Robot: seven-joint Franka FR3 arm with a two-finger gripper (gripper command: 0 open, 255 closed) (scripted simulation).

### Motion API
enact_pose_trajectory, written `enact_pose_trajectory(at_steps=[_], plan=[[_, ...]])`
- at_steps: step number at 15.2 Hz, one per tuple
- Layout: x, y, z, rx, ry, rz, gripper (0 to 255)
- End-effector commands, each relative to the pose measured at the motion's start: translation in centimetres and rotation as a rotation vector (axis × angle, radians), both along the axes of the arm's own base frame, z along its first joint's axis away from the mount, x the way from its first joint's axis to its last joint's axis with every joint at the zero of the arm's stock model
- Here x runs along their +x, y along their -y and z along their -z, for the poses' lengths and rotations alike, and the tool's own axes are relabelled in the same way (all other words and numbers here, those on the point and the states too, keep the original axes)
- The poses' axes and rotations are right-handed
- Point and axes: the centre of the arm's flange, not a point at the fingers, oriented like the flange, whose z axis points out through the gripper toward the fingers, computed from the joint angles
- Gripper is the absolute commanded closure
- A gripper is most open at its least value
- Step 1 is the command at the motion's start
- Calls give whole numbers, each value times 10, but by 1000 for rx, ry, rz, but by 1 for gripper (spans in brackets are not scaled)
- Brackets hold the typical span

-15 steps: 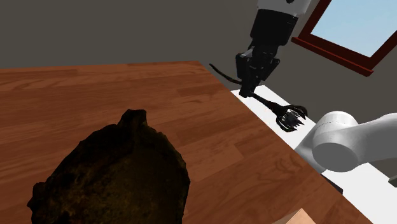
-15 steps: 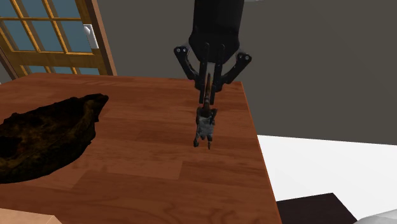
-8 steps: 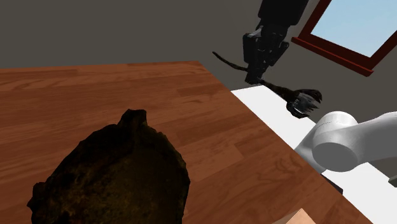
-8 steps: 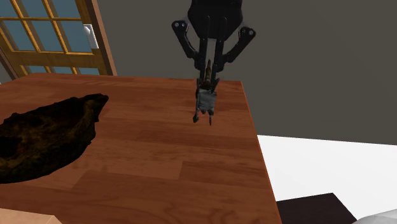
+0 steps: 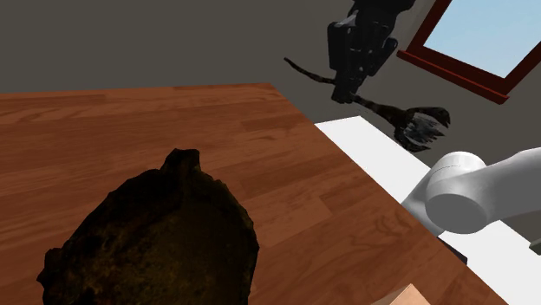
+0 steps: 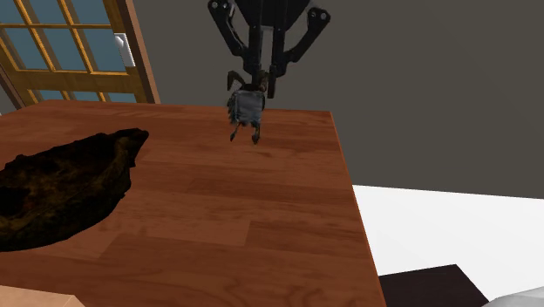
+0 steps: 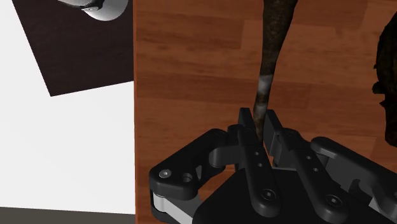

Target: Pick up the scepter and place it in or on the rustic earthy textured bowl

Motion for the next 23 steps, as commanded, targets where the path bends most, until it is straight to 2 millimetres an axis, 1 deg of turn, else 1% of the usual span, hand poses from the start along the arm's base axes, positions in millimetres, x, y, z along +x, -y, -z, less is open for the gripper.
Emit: enact_pose_trajectory(at_steps=[1,18,19,23], plan=[[-2,-26,-2,0,-1,1,255],[-2,-250,-6,0,-1,1,255],[-2,-267,-6,0,-1,1,255],[-2,-267,15,0,-1,1,255]])
